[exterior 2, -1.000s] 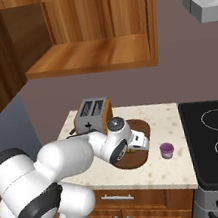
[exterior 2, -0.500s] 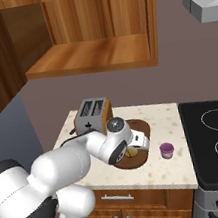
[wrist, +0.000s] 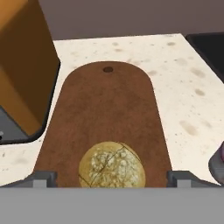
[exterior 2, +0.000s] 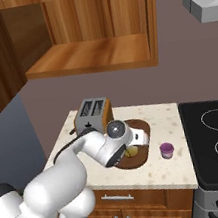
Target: Pick the bread, place it on the cutting board, pick the jam, place it on the counter, and close the cabinet.
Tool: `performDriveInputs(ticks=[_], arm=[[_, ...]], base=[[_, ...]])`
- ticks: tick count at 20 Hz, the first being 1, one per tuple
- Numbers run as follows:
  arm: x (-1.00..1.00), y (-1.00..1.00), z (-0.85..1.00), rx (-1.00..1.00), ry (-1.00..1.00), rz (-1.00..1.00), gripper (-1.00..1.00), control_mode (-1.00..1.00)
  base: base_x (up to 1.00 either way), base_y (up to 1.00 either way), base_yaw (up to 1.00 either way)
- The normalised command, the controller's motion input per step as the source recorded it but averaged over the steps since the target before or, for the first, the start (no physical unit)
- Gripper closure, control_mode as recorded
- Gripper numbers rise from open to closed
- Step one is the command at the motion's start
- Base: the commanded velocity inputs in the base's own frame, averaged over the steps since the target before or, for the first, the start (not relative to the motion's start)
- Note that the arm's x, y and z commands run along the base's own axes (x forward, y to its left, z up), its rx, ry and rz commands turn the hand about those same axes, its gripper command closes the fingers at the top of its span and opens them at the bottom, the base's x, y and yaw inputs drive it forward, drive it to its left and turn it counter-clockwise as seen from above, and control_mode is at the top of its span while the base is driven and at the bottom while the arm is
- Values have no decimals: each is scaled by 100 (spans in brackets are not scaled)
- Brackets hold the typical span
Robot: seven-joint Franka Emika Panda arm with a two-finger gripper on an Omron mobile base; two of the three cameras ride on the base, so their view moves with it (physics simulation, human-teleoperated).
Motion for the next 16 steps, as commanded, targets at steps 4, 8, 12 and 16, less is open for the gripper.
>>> performDriveInputs(ticks=[4, 8, 12, 16], arm=[[-9, 6, 36, 0, -14, 3, -100, -100], [-17, 10, 36, 0, -13, 0, -100, -100], [-15, 13, 38, 0, -13, 0, -100, -100], [-19, 21, 39, 0, -11, 0, -100, -100]], base=[[0, 0, 0], [0, 0, 0], [0, 0, 0], [0, 0, 0]])
